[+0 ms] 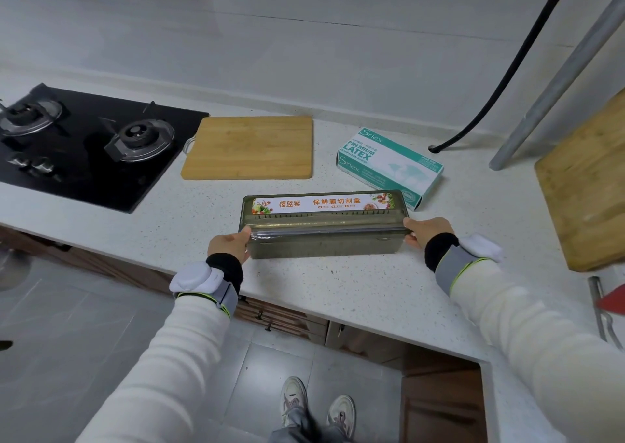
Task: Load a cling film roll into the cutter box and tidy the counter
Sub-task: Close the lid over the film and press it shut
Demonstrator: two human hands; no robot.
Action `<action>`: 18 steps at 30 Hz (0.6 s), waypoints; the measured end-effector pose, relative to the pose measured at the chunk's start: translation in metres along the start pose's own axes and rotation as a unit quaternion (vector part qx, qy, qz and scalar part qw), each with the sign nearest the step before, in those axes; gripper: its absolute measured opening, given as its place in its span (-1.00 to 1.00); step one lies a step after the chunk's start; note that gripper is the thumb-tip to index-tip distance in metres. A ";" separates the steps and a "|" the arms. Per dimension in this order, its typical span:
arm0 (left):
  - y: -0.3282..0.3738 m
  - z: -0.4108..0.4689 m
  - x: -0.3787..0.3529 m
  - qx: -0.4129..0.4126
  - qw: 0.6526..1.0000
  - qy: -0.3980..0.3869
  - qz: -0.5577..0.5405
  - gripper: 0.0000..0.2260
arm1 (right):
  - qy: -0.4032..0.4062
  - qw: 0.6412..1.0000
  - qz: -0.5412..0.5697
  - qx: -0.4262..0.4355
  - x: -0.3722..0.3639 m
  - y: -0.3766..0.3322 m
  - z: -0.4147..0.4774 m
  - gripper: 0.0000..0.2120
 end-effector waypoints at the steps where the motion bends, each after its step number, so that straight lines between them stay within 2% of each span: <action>1: 0.001 -0.001 0.000 0.000 1.000 -0.001 -0.001 -0.77 | 0.003 1.000 0.001 -0.004 0.001 0.000 -0.001 -0.78; 6: 0.002 -0.005 0.000 0.014 1.000 -0.006 -0.005 -0.70 | -0.001 0.999 0.039 0.014 0.003 -0.008 -0.002 -0.63; 8: 0.001 -0.005 0.000 0.018 1.000 -0.008 -0.009 -0.70 | -0.013 0.998 0.046 0.035 0.003 -0.012 -0.006 -0.69; 10: 0.001 -0.005 -0.001 0.016 1.000 -0.014 -0.007 -0.72 | -0.013 0.998 0.051 0.042 0.004 -0.011 -0.007 -0.87; 13: 0.000 -0.004 -0.004 0.003 1.000 -0.024 -0.001 -0.77 | -0.012 0.997 0.057 0.046 0.005 -0.009 -0.005 -0.73; 18: -0.002 -0.003 -0.004 -0.045 0.998 -0.024 0.037 -0.78 | -0.005 1.000 0.016 0.026 0.007 0.001 -0.003 -0.65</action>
Point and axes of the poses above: each hand's wrist, its own z-axis towards the middle knuckle, its own x-axis out of the back of the hand, y = z × x, the point moved 9 cm from there along z, towards the middle knuckle, and after that the axes turned 2 degrees about -z, right-handed, at the moved point
